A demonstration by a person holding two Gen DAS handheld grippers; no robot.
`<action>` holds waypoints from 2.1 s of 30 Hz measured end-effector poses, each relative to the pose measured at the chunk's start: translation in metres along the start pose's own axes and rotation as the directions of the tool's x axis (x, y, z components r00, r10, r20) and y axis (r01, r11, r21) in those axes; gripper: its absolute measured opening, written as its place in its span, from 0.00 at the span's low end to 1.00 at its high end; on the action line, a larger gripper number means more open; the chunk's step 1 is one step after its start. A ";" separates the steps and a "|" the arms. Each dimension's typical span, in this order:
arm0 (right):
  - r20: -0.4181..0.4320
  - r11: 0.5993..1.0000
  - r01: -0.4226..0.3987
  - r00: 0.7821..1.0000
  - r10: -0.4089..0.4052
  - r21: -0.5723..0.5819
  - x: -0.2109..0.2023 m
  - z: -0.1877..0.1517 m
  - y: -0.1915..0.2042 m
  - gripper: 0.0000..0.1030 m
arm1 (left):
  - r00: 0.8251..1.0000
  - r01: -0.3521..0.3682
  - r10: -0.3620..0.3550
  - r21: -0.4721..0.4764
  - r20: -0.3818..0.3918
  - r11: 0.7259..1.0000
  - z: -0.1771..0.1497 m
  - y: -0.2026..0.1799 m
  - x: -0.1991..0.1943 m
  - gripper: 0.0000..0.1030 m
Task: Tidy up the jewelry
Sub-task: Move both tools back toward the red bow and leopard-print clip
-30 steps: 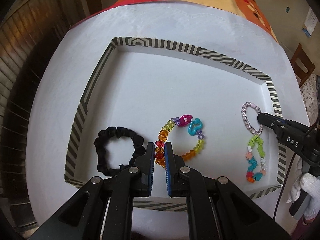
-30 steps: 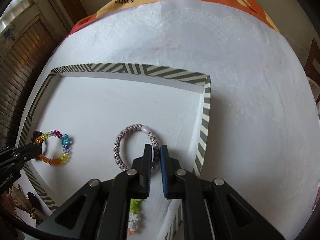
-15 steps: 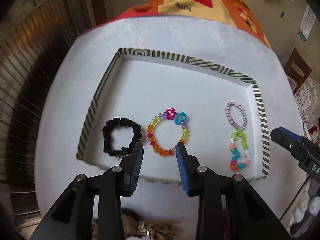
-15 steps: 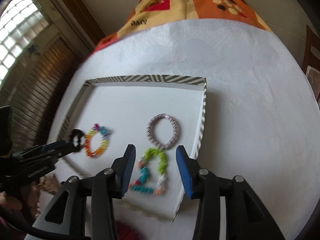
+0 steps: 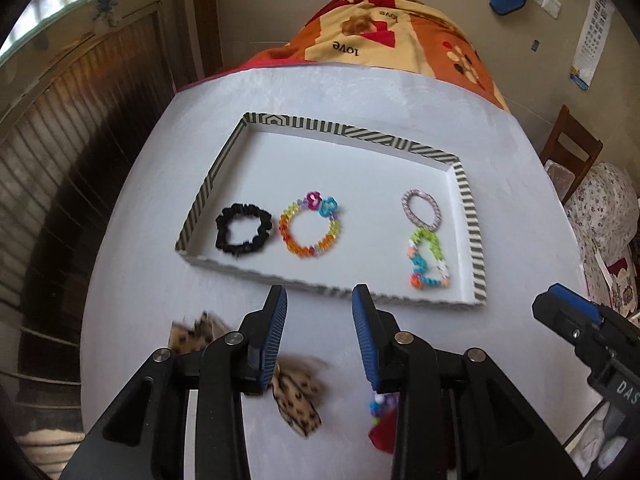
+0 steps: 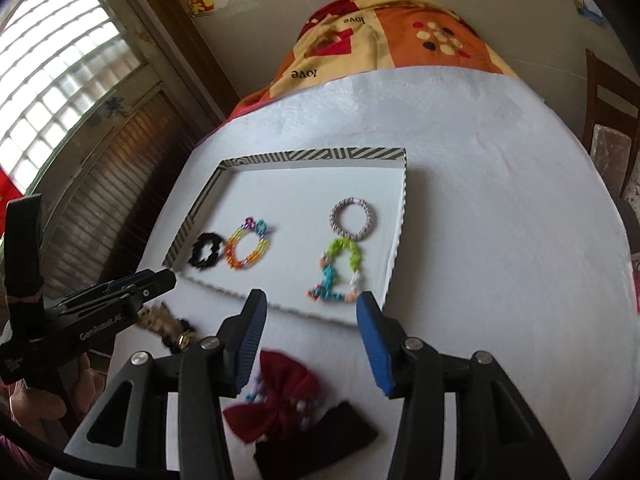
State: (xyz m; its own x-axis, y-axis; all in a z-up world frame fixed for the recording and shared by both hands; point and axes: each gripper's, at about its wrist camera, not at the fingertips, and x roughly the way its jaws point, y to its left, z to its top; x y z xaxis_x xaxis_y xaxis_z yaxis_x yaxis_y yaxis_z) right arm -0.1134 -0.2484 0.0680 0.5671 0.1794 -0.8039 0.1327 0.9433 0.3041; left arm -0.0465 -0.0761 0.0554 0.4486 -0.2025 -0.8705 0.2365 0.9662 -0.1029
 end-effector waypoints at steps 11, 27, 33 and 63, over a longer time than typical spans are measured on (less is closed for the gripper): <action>0.044 0.998 0.002 0.999 0.001 -0.067 -0.055 -0.045 0.026 0.53 | 0.998 -0.034 0.033 0.019 0.046 0.999 -0.052 -0.011 -0.046 0.23; 0.057 0.994 0.015 0.998 -0.009 -0.105 -0.085 -0.077 0.032 0.54 | 0.994 -0.056 0.054 0.018 0.094 0.998 -0.084 -0.016 -0.077 0.23; 0.049 0.995 0.015 0.999 -0.010 -0.098 -0.084 -0.079 0.028 0.54 | 0.995 -0.058 0.057 0.009 0.087 0.998 -0.087 -0.014 -0.076 0.23; -0.305 0.986 -0.120 0.949 0.081 -0.112 0.081 -0.076 0.027 0.51 | 0.997 -0.068 0.057 -0.228 -0.052 0.971 -0.091 0.082 -0.033 0.23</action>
State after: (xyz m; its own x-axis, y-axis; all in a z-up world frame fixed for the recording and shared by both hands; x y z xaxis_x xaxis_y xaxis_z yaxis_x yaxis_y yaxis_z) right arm -0.1253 -0.1870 -0.0275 0.3007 0.3319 -0.8941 -0.0287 0.9402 0.3393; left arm -0.1204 0.0239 0.0321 0.4156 -0.1385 -0.8990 0.0027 0.9885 -0.1510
